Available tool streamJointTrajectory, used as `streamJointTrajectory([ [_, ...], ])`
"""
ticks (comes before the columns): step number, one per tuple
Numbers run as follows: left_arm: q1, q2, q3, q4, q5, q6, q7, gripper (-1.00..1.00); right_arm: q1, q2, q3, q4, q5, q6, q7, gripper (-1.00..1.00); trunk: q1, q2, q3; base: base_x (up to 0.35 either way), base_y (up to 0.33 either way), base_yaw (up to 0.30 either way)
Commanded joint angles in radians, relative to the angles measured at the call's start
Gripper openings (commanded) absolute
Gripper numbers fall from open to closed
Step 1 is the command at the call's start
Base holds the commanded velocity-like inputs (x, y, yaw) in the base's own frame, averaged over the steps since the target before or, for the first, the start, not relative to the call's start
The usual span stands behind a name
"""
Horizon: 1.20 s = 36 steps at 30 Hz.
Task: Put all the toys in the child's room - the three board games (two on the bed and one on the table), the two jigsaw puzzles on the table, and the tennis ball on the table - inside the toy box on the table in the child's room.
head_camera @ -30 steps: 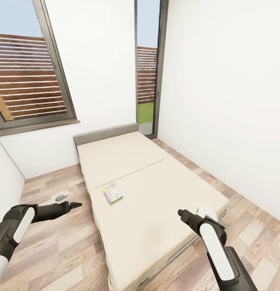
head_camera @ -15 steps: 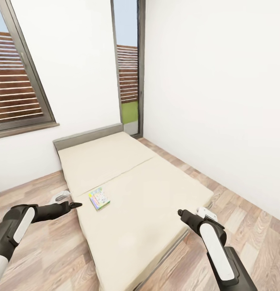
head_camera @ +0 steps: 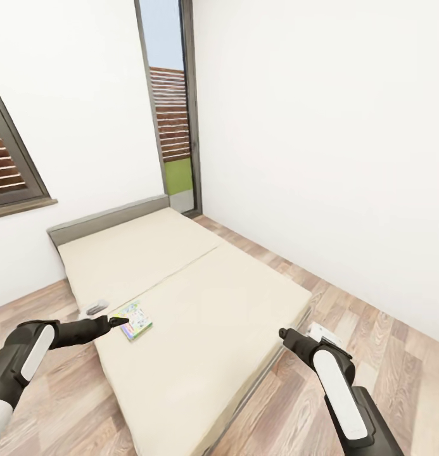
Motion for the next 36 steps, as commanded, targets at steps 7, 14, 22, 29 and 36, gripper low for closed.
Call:
streamJointTrajectory([
  [7,-0.001,0.000,0.002,0.000,-0.001,0.005,-0.004,1.00,-0.001,0.000,0.001,-0.001,-0.009,0.001,-0.010,1.00,0.001,-0.002,-0.005,0.002,0.129,-0.262],
  [14,-0.001,0.000,0.002,0.000,-0.001,0.005,-0.005,1.00,-0.001,0.000,0.001,-0.002,-0.009,0.001,-0.010,1.00,0.001,-0.002,-0.008,0.000,0.157,-0.231],
  [22,-0.001,0.000,0.002,0.000,-0.001,0.005,-0.005,1.00,-0.001,0.000,0.002,-0.002,-0.009,0.001,-0.009,1.00,0.001,-0.002,-0.008,0.000,0.049,-0.057],
  [29,-0.001,0.000,0.002,0.000,-0.001,0.005,-0.004,1.00,-0.001,0.000,0.002,-0.002,-0.009,0.001,-0.009,1.00,0.001,-0.002,-0.008,-0.013,0.048,-0.017],
  [36,-0.001,0.000,0.002,0.000,-0.001,0.005,-0.004,1.00,-0.001,0.000,0.002,-0.002,-0.009,0.001,-0.009,1.00,0.001,-0.002,-0.008,-0.091,0.205,-0.167],
])
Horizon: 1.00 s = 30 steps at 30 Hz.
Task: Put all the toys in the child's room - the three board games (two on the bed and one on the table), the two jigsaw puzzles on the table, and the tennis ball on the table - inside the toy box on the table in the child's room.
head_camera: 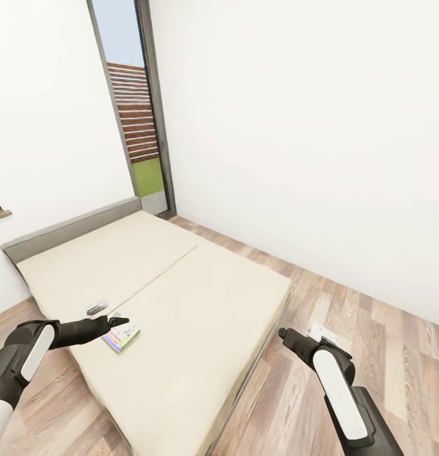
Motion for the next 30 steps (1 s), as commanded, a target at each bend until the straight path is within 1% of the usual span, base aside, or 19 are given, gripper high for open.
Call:
streamJointTrajectory([
  [1,-0.001,0.000,0.002,0.000,-0.001,0.005,-0.004,1.00,-0.001,0.000,0.001,-0.001,-0.009,0.002,-0.010,1.00,0.000,-0.002,-0.002,-0.110,0.252,-0.244],
  [13,-0.001,0.000,0.002,0.000,-0.001,0.005,-0.005,1.00,-0.001,0.000,0.000,-0.001,-0.009,0.002,-0.010,1.00,0.000,-0.002,-0.002,-0.070,0.257,-0.268],
  [30,-0.001,0.000,0.002,0.000,-0.001,0.005,-0.005,1.00,-0.001,0.002,0.001,0.002,-0.009,0.002,-0.007,1.00,0.000,-0.002,-0.002,-0.030,0.172,-0.276],
])
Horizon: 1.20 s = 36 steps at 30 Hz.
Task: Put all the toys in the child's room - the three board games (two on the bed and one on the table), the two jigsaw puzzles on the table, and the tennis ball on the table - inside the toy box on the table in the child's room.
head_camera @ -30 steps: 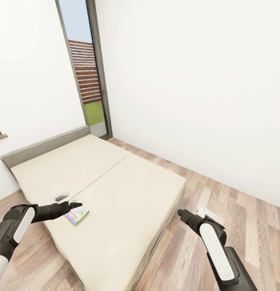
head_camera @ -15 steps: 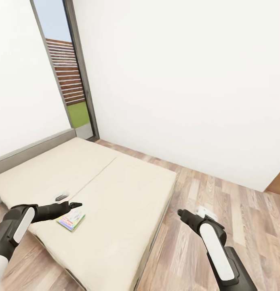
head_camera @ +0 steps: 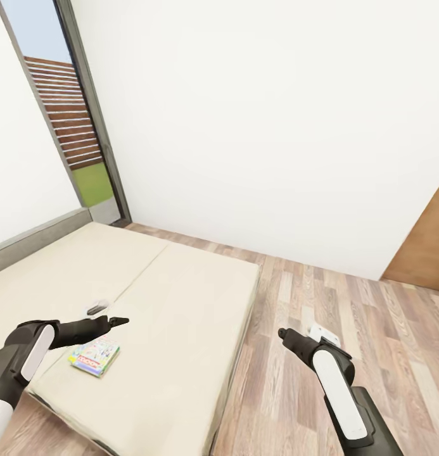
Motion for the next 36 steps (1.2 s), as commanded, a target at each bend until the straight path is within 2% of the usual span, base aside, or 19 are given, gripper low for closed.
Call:
streamJointTrajectory([
  [1,-0.001,0.000,0.002,0.000,-0.001,0.005,-0.004,1.00,-0.001,0.000,0.000,-0.001,-0.009,0.001,-0.010,1.00,0.001,-0.002,-0.002,-0.039,0.120,-0.277],
  [13,-0.001,0.000,0.002,0.000,-0.002,0.005,-0.004,1.00,-0.001,0.000,0.000,0.000,-0.009,0.001,-0.010,1.00,0.001,-0.002,-0.002,-0.028,0.049,-0.260],
  [27,-0.001,0.000,0.002,0.000,-0.001,0.005,-0.003,1.00,-0.001,0.000,0.001,0.001,-0.009,0.000,-0.010,1.00,0.001,-0.002,-0.002,-0.060,0.062,-0.052],
  [36,-0.001,0.000,0.002,0.000,-0.002,0.005,-0.004,1.00,-0.001,0.000,0.001,0.001,-0.009,0.001,-0.009,1.00,0.001,-0.002,0.002,-0.112,0.098,-0.202],
])
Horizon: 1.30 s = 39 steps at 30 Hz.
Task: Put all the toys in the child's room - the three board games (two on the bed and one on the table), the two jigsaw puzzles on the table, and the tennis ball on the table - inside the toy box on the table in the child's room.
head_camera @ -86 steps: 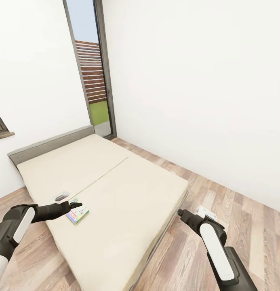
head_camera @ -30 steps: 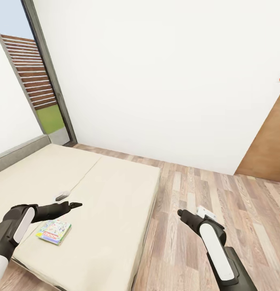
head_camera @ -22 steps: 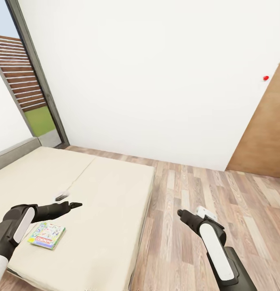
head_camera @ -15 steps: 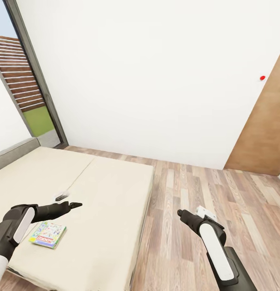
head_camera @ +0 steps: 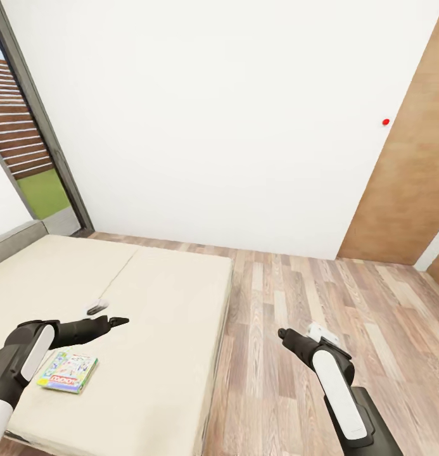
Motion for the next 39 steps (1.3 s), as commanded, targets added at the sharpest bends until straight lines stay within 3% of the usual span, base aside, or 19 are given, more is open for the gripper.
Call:
streamJointTrajectory([
  [1,-0.001,0.000,0.002,0.000,-0.001,0.005,-0.004,1.00,-0.001,0.000,0.001,-0.001,-0.009,0.002,-0.010,1.00,0.000,-0.002,-0.001,-0.116,0.142,-0.247],
  [18,-0.001,0.000,0.002,0.000,-0.001,0.005,-0.005,1.00,-0.001,0.000,0.001,-0.002,-0.009,0.001,-0.010,1.00,0.000,-0.002,0.017,-0.037,0.052,-0.213],
  [39,-0.001,0.000,0.003,0.000,-0.001,0.005,-0.004,1.00,-0.001,0.000,0.001,-0.002,-0.009,0.002,-0.010,1.00,0.000,-0.002,0.019,-0.027,0.055,-0.017],
])
